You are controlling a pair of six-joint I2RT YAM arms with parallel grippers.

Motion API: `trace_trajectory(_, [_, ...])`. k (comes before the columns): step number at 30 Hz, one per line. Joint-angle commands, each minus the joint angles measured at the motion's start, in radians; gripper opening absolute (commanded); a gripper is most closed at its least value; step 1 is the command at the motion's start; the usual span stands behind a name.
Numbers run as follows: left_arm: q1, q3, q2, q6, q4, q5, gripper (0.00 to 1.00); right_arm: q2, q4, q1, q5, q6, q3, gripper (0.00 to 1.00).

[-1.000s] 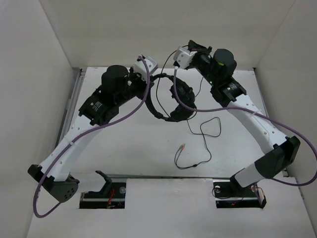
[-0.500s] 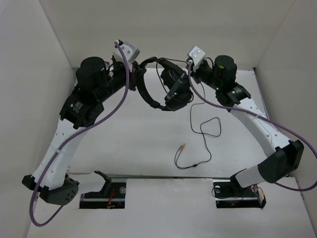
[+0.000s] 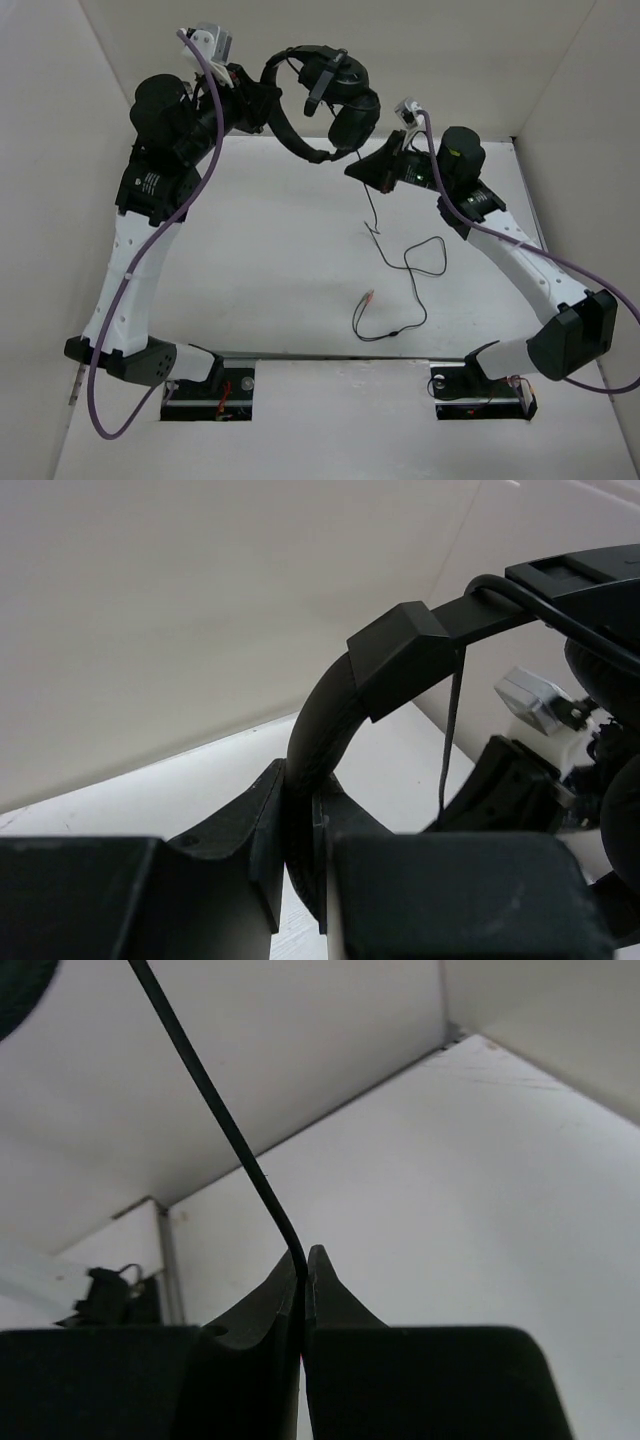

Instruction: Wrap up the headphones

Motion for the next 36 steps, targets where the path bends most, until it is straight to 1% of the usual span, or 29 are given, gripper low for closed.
trace_trajectory(1, [0.042, 0.079, 0.006, -0.114, 0.151, -0.002, 0.00, -0.046, 0.184, -0.012, -0.125, 0.242, -0.054, 0.00])
trace_trajectory(6, [0.093, 0.087, 0.033, -0.104, 0.174, -0.099, 0.00, -0.087, 0.231, -0.008, -0.177, 0.308, -0.135, 0.00])
trace_trajectory(9, [0.107, 0.072, 0.042, -0.081, 0.189, -0.160, 0.00, -0.104, 0.274, 0.009, -0.232, 0.368, -0.160, 0.03])
trace_trajectory(11, [0.120, 0.069, 0.051, -0.087, 0.197, -0.186, 0.00, -0.111, 0.323, 0.020, -0.255, 0.423, -0.177, 0.07])
trace_trajectory(18, [0.143, 0.142, 0.092, -0.126, 0.202, -0.194, 0.00, -0.088, 0.446, 0.052, -0.315, 0.571, -0.197, 0.17])
trace_trajectory(22, [0.154, 0.184, 0.109, -0.134, 0.202, -0.205, 0.00, -0.069, 0.514, 0.101, -0.340, 0.635, -0.232, 0.21])
trace_trajectory(25, [0.159, 0.181, 0.112, -0.128, 0.206, -0.218, 0.00, -0.054, 0.532, 0.140, -0.354, 0.651, -0.252, 0.21])
trace_trajectory(29, [0.162, 0.148, 0.108, -0.091, 0.217, -0.257, 0.00, -0.042, 0.554, 0.178, -0.401, 0.683, -0.237, 0.20])
trace_trajectory(32, [0.163, 0.136, 0.119, -0.065, 0.232, -0.289, 0.00, -0.032, 0.610, 0.216, -0.429, 0.736, -0.231, 0.20])
trace_trajectory(36, [0.162, 0.165, 0.145, -0.050, 0.239, -0.320, 0.00, -0.026, 0.662, 0.259, -0.446, 0.784, -0.247, 0.22])
